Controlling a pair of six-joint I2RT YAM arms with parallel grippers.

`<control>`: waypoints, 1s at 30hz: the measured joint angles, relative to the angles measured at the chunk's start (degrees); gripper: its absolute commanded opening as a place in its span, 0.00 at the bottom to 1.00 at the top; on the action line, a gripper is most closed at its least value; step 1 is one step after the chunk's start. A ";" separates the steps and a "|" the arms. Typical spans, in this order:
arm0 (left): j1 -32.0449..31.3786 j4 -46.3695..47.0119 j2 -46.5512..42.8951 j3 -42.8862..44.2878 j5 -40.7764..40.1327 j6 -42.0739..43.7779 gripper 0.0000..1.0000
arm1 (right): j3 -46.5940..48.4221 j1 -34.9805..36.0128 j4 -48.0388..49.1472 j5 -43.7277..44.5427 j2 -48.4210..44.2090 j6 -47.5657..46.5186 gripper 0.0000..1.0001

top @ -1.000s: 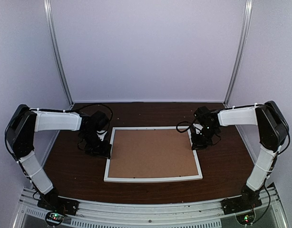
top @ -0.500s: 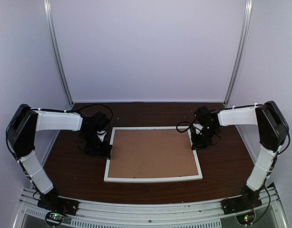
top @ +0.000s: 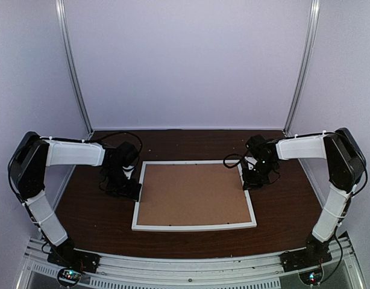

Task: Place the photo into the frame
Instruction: Press the fastener onto the backboard.

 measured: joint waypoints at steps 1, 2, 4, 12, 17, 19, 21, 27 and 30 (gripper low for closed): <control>0.00 0.04 0.02 -0.02 0.07 0.00 0.87 | 0.00 0.00 0.00 0.00 0.00 0.00 0.08; 0.00 0.09 0.02 -0.07 0.15 -0.02 0.86 | -0.02 0.00 0.00 0.00 0.00 0.00 0.08; 0.00 0.39 0.02 -0.17 0.50 -0.09 0.86 | -0.02 0.00 0.00 0.00 0.00 0.00 0.08; -0.33 1.29 0.04 -0.46 1.97 -0.68 0.87 | 0.00 0.00 0.00 0.00 0.02 0.00 0.08; -1.31 1.44 0.33 -0.35 1.92 -1.44 0.87 | 0.00 -0.26 -0.15 0.04 0.02 -0.20 0.09; -1.64 1.49 0.44 -0.26 1.92 -1.73 0.86 | 0.00 -0.31 -0.22 0.04 0.02 -0.33 0.09; -1.88 1.46 0.48 -0.17 1.88 -1.95 0.86 | 0.00 -0.48 -0.26 0.04 0.02 -0.52 0.09; -2.16 1.46 0.50 -0.11 1.64 -2.32 0.86 | 0.00 -0.52 -0.28 0.04 0.02 -0.79 0.09; -2.34 1.46 0.50 -0.11 1.44 -2.40 0.86 | 0.00 -0.52 -0.28 0.04 0.02 -0.79 0.09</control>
